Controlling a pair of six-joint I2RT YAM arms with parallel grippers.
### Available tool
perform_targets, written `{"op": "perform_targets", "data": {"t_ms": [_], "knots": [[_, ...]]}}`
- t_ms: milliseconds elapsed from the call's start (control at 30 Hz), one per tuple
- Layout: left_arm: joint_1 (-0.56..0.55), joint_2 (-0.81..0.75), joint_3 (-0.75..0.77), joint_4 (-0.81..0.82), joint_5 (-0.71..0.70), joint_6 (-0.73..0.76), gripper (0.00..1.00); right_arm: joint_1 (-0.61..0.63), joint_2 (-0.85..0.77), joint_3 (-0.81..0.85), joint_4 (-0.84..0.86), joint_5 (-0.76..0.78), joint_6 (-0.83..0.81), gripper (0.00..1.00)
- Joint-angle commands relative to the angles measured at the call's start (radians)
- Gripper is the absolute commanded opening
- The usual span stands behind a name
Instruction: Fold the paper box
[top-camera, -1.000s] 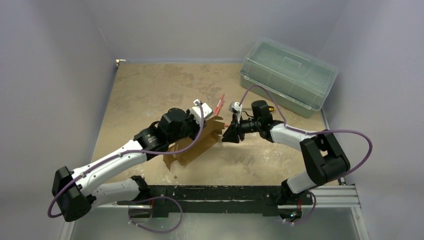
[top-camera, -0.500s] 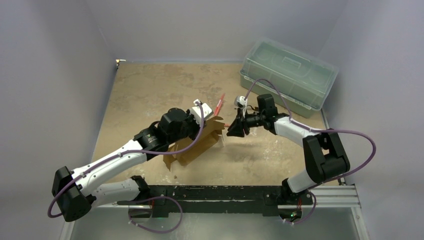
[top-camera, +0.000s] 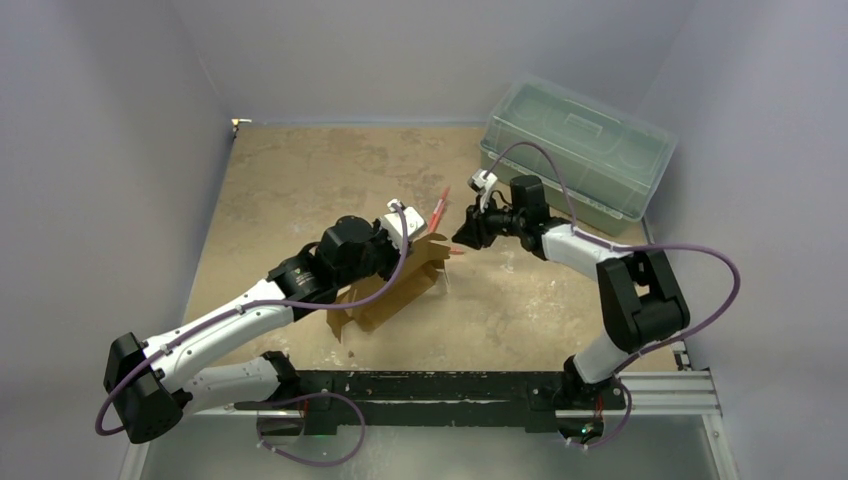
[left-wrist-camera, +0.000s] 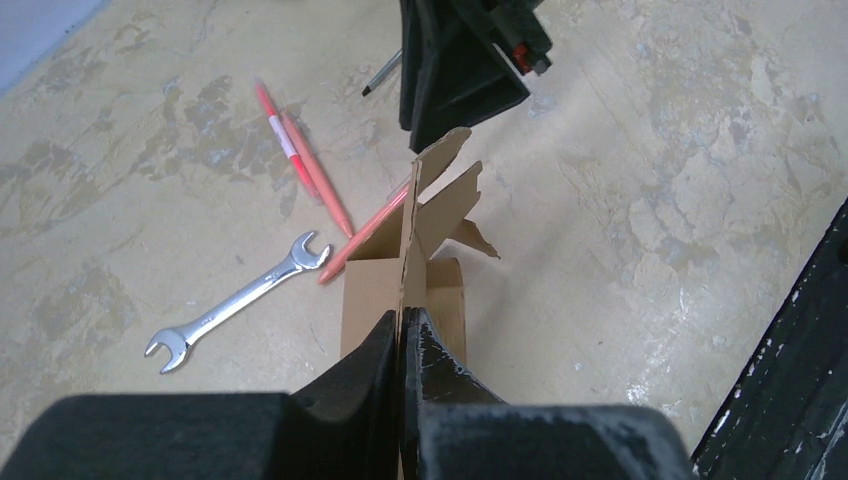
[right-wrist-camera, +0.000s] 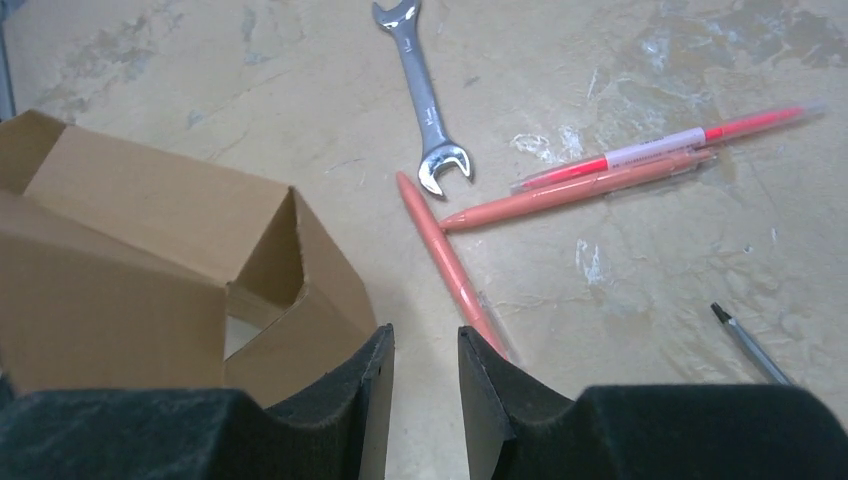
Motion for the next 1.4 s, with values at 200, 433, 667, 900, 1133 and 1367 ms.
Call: {"op": "perform_targets", "data": {"t_ms": [200,433,667,900,1133,1367], "knots": [[0.0,0.001,-0.002,0.003,0.01,0.002,0.0,0.063,0.059,0.059,0.008,-0.046,-0.032,0.39],[-0.001,0.002,0.005,0.005,0.009,0.003,0.0,0.083,0.071,0.071,-0.055,-0.134,-0.155,0.52],[0.0,-0.002,0.005,0.006,0.006,0.001,0.0,0.085,0.084,0.082,-0.112,-0.182,-0.245,0.56],[-0.001,-0.004,0.004,0.019,0.004,-0.01,0.0,0.096,0.089,0.077,-0.11,-0.211,-0.257,0.58],[0.0,-0.024,-0.013,0.034,0.005,-0.019,0.0,0.096,0.099,0.047,-0.03,-0.238,-0.229,0.62],[0.0,-0.026,-0.022,0.044,0.008,-0.023,0.0,0.096,0.1,-0.035,0.155,-0.269,-0.161,0.66]]}}
